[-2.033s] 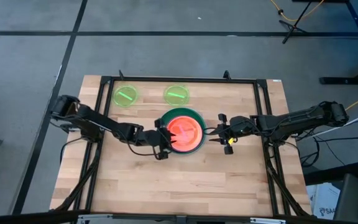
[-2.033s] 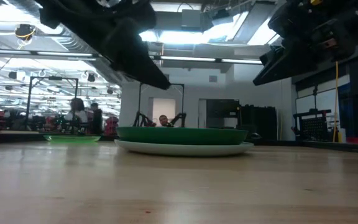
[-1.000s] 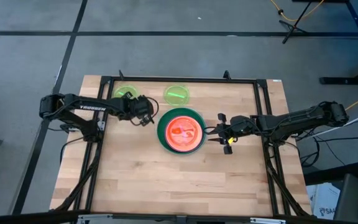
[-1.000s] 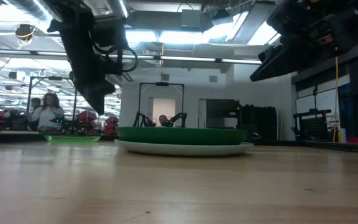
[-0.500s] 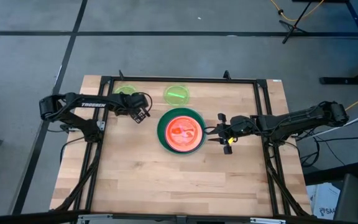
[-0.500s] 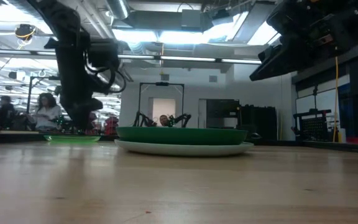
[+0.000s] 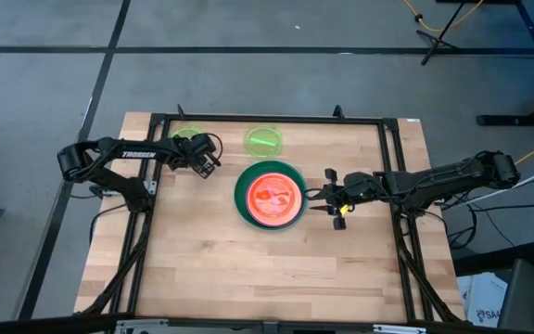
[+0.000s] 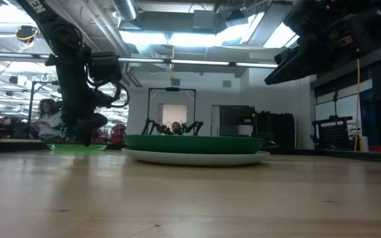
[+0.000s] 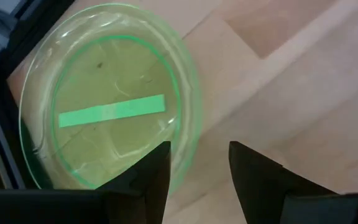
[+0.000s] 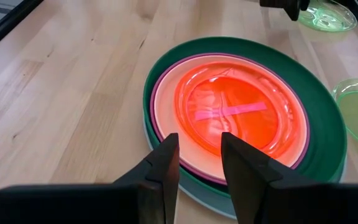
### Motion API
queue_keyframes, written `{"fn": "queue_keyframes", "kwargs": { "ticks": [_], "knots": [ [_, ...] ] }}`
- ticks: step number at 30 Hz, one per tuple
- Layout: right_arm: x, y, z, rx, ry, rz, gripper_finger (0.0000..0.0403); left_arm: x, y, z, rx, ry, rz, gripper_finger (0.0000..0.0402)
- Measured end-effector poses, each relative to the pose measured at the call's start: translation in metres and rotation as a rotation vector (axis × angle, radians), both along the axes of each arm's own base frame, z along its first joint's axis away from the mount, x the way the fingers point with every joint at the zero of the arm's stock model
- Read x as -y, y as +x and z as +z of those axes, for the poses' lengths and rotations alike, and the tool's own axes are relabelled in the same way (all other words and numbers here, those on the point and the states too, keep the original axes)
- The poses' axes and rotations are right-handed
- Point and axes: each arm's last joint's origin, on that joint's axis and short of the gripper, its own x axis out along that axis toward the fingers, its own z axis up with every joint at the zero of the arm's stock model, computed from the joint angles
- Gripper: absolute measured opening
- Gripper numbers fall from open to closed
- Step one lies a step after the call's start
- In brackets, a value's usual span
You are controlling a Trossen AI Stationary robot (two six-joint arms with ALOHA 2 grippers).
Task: Stack plastic plates
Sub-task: Stack the left green plate on top of the light pink plate
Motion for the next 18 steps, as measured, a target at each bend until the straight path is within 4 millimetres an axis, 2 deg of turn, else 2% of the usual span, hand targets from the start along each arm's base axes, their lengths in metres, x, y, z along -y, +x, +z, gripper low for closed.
{"fn": "queue_keyframes", "kwargs": {
  "ticks": [6, 18],
  "knots": [
    [0.0, 0.0, 0.0, 0.0, 0.0, 0.0, 0.011, -0.009, -0.007, -0.004, 0.027, 0.009, 0.041, 0.0156],
    [0.0, 0.0, 0.0, -0.001, -0.001, -0.002, 0.011, -0.013, -0.019, -0.017, 0.056, 0.013, 0.051, 0.0155]
  ]
}}
